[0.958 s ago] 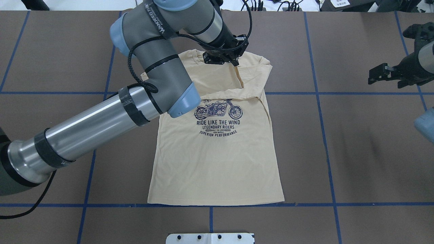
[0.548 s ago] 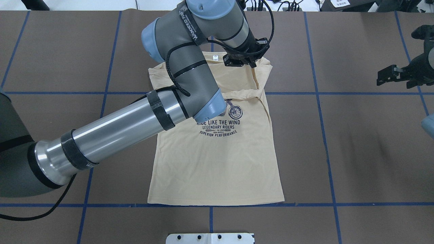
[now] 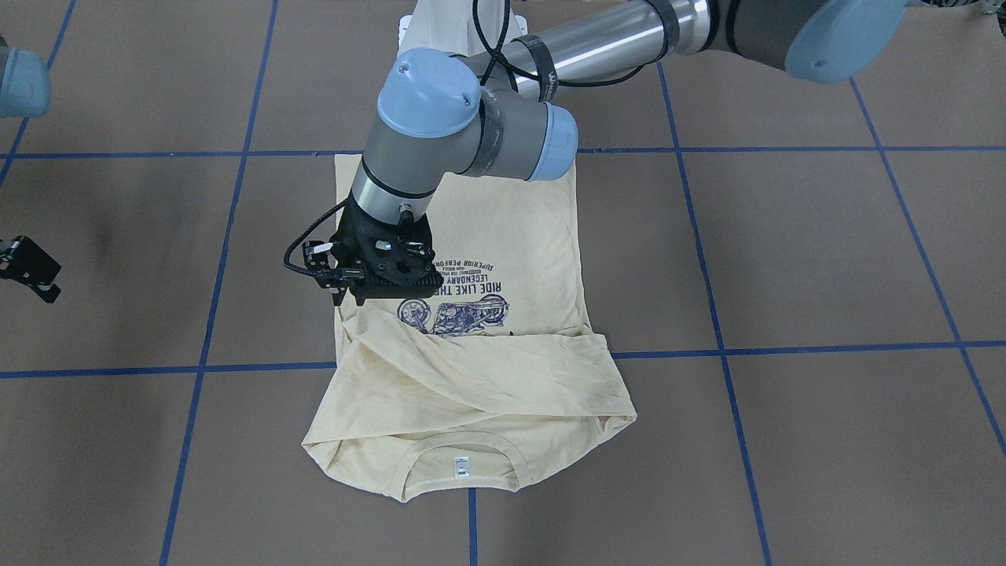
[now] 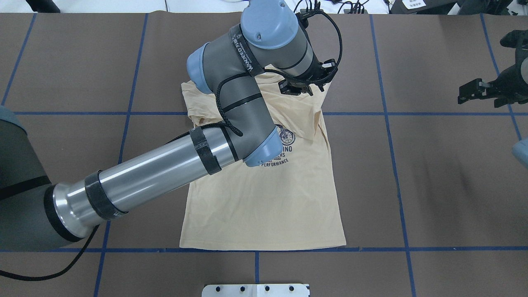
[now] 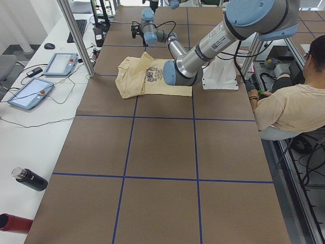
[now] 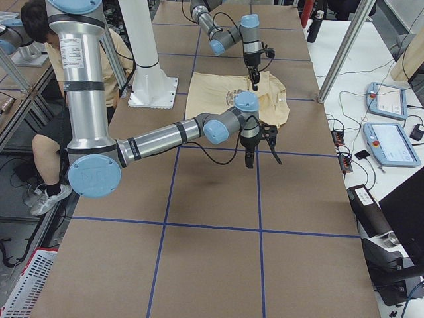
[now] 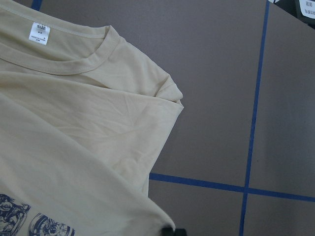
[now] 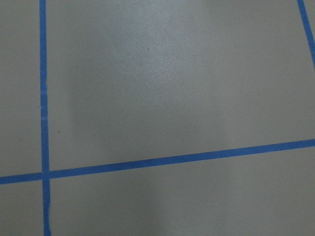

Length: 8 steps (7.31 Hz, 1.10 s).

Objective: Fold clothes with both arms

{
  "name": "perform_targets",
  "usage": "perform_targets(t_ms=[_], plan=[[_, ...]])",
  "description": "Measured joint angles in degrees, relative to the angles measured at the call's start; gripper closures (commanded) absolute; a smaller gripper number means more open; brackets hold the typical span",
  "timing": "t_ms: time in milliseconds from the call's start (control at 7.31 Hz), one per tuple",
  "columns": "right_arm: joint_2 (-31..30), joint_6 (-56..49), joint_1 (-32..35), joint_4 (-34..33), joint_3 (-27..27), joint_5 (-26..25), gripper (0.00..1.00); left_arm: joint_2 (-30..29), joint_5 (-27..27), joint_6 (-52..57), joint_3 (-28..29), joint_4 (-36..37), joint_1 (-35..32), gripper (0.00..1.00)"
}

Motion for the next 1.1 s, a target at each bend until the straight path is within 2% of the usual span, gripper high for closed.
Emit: perform_targets(t_ms=[137,274,411,548,684,821,1095], plan=[[0.0,1.2,0.0,0.0,0.6,0.8,0.00,0.2,0.0,-0.2,-1.0,-0.5,0.0,0.12],[0.0,4.7,-0.7,0.4,1.5,2.6,0.00,2.1,-0.2,-0.5,-5.0,-0.7,-0.1,0.13],[0.1,11.9,-3.3,2.4,3.0,4.0,0.00,7.0,-0.3,-0.8,-12.4,-0.7,-0.1,0.14],[0.2,23.1,-8.1,7.3,4.3,3.5,0.00,13.3,-0.3,-0.7,-21.5,-0.4,-0.2,0.15],[0.1,35.8,-14.0,13.7,5.4,0.1,0.00,18.8,-0.3,-0.1,-28.4,-0.3,-0.5,0.15],[-0.2,46.4,-20.6,18.1,7.4,-5.3,0.00,23.6,-0.2,2.6,-32.8,-0.3,-1.4,0.15],[-2.1,59.1,-33.9,20.4,11.6,-16.7,0.01,29.9,-0.3,10.8,-36.6,-0.3,-4.0,0.15]])
